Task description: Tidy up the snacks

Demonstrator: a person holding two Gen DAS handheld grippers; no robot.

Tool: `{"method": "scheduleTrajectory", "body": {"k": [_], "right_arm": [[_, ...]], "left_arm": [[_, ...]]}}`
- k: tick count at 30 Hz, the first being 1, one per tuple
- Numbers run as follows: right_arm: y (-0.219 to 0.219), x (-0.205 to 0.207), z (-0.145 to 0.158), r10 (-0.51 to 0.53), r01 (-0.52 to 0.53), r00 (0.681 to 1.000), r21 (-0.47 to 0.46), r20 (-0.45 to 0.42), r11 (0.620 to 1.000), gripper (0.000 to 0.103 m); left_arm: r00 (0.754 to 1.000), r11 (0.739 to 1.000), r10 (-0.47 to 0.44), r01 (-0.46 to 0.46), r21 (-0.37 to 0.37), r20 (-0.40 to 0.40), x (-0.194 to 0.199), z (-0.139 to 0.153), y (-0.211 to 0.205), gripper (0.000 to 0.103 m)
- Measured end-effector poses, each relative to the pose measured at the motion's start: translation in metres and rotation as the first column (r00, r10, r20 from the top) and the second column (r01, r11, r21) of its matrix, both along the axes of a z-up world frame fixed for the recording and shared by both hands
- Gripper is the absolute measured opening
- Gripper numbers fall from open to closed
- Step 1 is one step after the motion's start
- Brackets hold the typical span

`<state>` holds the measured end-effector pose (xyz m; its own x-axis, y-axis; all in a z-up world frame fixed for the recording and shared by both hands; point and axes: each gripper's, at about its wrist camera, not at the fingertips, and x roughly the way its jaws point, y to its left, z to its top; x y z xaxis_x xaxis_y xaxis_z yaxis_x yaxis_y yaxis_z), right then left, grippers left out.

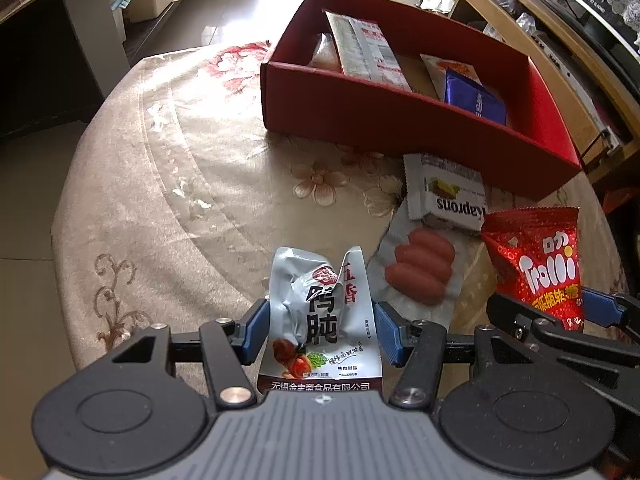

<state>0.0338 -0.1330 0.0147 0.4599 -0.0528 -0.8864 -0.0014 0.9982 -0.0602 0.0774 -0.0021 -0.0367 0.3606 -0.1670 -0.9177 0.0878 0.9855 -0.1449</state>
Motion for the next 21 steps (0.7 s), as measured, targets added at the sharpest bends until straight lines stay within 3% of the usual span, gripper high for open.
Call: {"method": "scheduleTrajectory", "body": {"k": [21], "right_arm": [[0.005,-0.022,-0.016,0.046,-0.049,0.997,-0.049,-0.055,0.998,0.064]], "left_arm": [[1.000,0.999,-0.018,0.019,0.028,-0.012,-0.014,-0.004,-0.001,0.055]]}}
